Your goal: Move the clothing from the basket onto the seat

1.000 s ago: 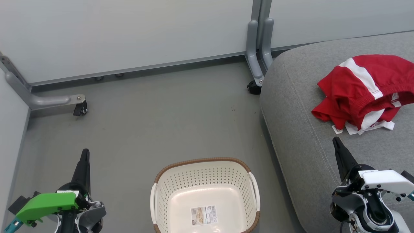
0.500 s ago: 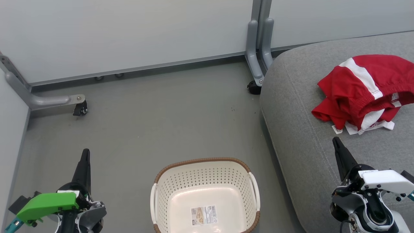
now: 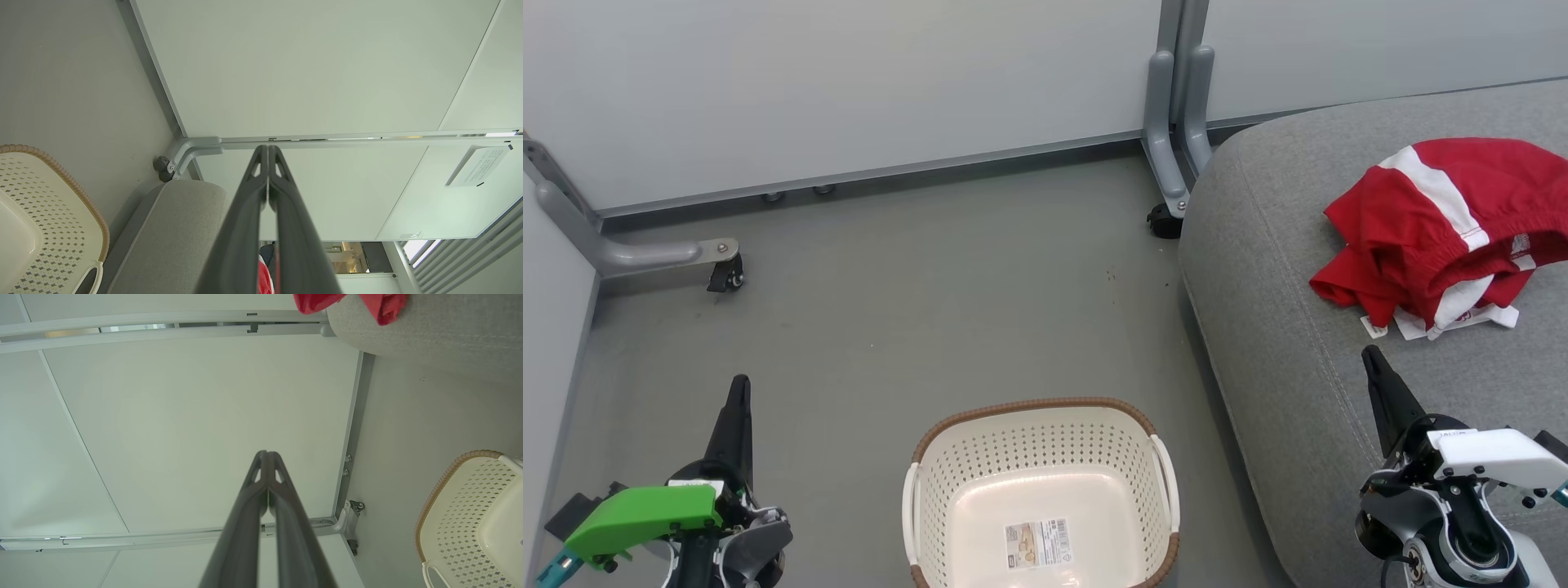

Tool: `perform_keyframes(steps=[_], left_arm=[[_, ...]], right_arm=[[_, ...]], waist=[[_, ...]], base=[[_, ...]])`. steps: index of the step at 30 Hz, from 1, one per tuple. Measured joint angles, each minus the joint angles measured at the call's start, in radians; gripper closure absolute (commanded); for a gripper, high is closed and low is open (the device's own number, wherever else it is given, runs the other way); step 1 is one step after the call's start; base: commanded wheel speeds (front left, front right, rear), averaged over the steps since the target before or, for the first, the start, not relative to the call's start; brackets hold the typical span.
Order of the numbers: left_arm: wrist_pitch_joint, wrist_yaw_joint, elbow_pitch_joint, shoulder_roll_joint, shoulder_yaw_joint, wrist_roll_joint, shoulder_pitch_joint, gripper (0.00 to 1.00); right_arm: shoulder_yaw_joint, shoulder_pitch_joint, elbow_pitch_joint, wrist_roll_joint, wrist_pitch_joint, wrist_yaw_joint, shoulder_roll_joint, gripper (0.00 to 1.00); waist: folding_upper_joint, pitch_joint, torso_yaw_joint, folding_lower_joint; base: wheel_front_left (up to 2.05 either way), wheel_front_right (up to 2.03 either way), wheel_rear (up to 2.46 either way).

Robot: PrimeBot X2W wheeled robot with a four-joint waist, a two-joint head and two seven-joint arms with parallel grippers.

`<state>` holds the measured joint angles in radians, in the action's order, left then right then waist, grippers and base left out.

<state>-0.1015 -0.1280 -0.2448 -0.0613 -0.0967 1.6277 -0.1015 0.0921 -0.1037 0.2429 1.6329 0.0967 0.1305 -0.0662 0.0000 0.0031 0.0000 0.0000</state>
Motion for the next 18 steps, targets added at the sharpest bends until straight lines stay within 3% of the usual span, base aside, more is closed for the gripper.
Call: perform_keyframes(steps=[18], left_arm=[[-0.003, 0.000, 0.000, 0.003, -0.004, -0.002, 0.000, 1.00]], right_arm=[[0.005, -0.001, 0.000, -0.004, 0.003, 0.000, 0.005, 1.00]], waist=[[0.0000, 0.000, 0.000, 0.0000]], base=[[0.00, 0.00, 0.00]])
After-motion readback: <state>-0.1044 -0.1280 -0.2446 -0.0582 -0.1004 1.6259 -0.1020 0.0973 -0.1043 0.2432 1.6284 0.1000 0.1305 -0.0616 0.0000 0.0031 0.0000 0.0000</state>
